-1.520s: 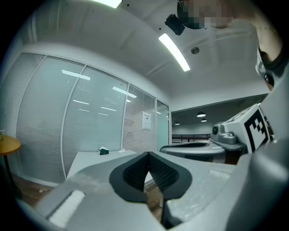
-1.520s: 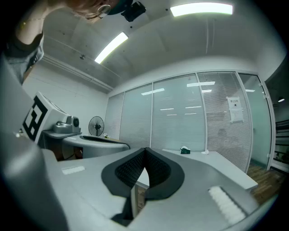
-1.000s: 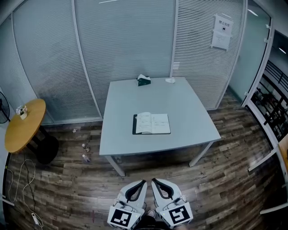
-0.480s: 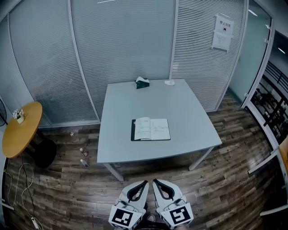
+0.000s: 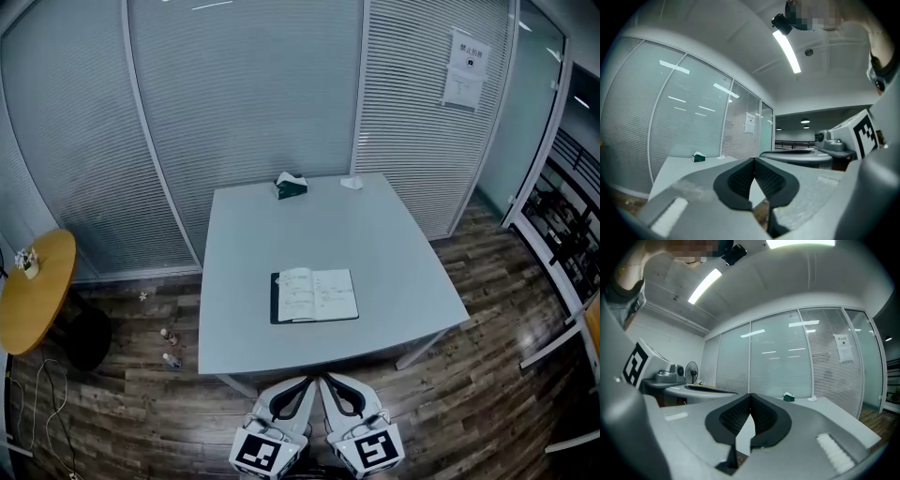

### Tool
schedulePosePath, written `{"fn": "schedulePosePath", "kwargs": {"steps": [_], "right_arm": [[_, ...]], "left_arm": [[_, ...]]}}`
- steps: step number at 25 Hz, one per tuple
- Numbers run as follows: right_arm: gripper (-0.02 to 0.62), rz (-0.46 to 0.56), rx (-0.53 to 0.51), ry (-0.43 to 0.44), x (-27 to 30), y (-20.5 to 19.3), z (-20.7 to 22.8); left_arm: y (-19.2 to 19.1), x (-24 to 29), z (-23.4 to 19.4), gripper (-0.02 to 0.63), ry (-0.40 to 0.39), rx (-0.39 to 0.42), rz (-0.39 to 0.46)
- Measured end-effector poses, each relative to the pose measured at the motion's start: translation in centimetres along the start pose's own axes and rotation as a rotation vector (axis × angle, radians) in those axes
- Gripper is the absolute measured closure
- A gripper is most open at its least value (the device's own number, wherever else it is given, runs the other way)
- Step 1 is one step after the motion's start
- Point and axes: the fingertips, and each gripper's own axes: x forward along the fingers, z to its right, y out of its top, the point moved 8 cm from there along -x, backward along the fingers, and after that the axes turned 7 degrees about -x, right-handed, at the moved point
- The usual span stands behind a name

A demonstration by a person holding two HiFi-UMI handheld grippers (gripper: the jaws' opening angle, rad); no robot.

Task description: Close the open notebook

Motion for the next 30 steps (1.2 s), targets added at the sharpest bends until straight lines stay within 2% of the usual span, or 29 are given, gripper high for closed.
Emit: {"fn": "schedulePosePath", "kwargs": {"steps": [13, 21, 30], "right_arm": [[0.594, -0.031, 0.02, -0.056, 8.1, -1.0, 2.8], [0.594, -0.046, 0.019, -0.047, 12.0, -1.3, 2.1], [0.594, -0.07, 0.023, -0.053, 13.8, -1.1, 1.8]], "left_arm": [[1.4, 4.7, -7.4, 0.603, -0.045, -0.002, -0.032], [1.7, 5.3, -11.4, 0.603, -0.056, 0.041, -0.033], [1.9, 5.6, -13.6, 0.603, -0.062, 0.011, -0.044]]}}
